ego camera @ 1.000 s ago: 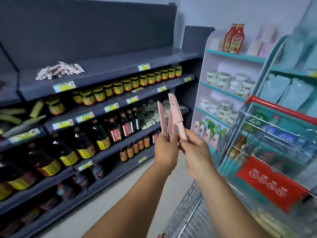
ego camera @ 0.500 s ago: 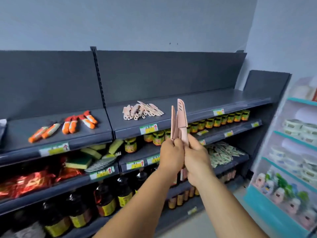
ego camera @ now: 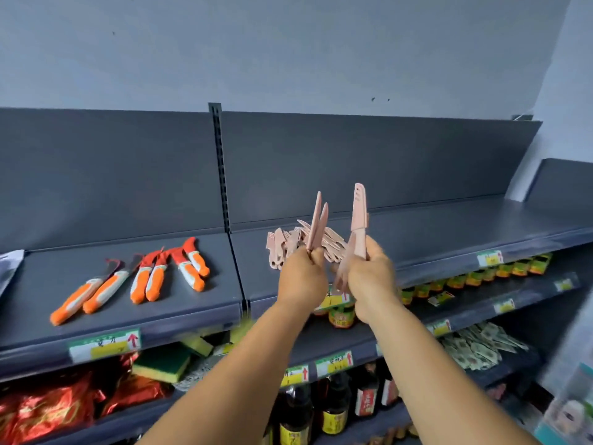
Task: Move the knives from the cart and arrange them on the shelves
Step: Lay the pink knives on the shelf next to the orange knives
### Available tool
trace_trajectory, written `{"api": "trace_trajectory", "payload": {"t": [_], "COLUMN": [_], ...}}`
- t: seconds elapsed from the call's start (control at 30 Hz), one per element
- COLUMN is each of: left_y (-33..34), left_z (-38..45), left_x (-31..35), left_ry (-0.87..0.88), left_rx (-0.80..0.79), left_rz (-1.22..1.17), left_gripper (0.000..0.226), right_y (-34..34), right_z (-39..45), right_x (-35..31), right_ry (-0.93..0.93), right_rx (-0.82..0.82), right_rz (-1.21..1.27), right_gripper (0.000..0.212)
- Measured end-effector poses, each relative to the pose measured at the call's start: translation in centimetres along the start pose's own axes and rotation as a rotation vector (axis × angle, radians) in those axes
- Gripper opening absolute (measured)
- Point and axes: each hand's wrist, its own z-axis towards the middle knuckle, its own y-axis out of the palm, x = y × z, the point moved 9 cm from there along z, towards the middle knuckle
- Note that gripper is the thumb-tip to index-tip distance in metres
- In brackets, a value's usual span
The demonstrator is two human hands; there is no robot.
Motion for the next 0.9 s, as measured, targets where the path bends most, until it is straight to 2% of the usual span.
{"api": "trace_trajectory", "payload": {"t": [0.1,0.17,0.37,0.43,0.5,0.67,0.8,0.9], "left_y": [1.0,1.5,4.4,5.1,6.2,7.5,8.3,8.3], "left_z": [4.7,7.8,14.2,15.5,16.4,17.0,17.3,17.4], "left_x": [-1.7,-2.5,-4.8,-5.2,-5.8,-6.3,-7.4,-7.2], "left_ry": [-0.081,-0.109,-0.111,-0.081,-0.084,-0.1,-0.155,-0.135], "left_rx": [-0.031,-0.029,-0.138,-0.099,-0.14,-0.229,-0.314,-0.302], "left_rz": [0.1,0.183,0.489,0.542,0.635,0.829,0.844,0.831], "left_gripper": [0.03,0.038,0.036,0.033,0.039,0.062,0.064,0.068], "right_y": [2.1,3.4,8.3,9.4,10.4,11.6,11.8,11.5], "right_z": [4.8,8.1,15.9,17.2,18.2,18.6,18.5,18.3], "right_x": [0.1,0.4,2.0,3.2,4.4,6.4,6.8,6.2], "right_ry": [-0.015,-0.044,-0.169,-0.155,-0.179,-0.204,-0.18,-0.186], "right_rx": [-0.06,-0.096,-0.222,-0.268,-0.313,-0.447,-0.47,-0.436], "right_rz": [-0.123,-0.261,-0.832,-0.916,-0.966,-1.265,-1.278,-1.236], "right_gripper": [0.041,0.036,0.033,0.036,0.037,0.068,0.069,0.058]}}
